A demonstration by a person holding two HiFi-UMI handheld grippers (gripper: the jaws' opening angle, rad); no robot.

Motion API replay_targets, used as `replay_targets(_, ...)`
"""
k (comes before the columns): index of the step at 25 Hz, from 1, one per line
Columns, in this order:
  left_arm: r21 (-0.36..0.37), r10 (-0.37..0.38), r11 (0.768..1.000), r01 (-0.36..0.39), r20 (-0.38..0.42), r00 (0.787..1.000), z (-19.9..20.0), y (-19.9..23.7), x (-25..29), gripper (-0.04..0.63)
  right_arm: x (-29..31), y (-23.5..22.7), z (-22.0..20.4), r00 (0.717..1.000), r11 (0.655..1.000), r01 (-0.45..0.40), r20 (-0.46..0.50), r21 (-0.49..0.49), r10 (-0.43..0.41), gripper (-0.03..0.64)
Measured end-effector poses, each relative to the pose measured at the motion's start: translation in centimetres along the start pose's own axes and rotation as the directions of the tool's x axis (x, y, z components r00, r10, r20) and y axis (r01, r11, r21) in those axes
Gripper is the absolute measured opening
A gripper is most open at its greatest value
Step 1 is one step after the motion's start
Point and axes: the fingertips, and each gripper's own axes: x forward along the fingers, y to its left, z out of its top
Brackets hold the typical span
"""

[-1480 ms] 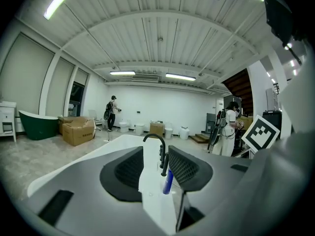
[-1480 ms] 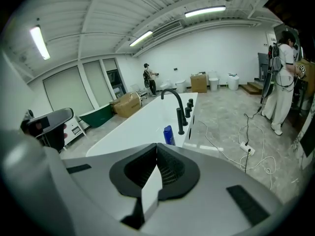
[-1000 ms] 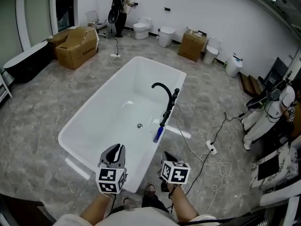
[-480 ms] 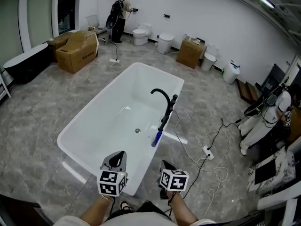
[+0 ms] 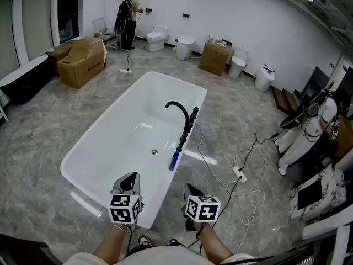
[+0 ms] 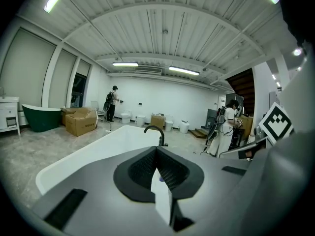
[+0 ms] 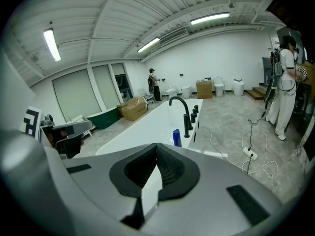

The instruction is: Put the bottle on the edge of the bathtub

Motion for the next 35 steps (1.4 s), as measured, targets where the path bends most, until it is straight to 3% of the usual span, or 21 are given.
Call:
replay_targets(14,0.024,0.04,0.999,-0.039,-0.022,0.999,0.8,-3.8,2.0,0.017,-1.3,-4.7,2.4,0.998,0.999,-0.032,0.059,0.036,0.03,0.026)
replay_targets(21,0.021,0.013,1.0,-0.012,-0.039,0.999,0.5,-5.5,3.1,0.017,-1.5,-5.8,3.0,0.997,0.998,-0.028,0.073,0.052,0.025,0.026)
replay_targets(35,0.007,0.011,1.0,-0.01,-0.071,0.997,-0.6,-5.4,3.7,0.017,-1.7,-5.7,3.6,0.997,1.0,-0.021,0.073,-0.009,0.022,0.026)
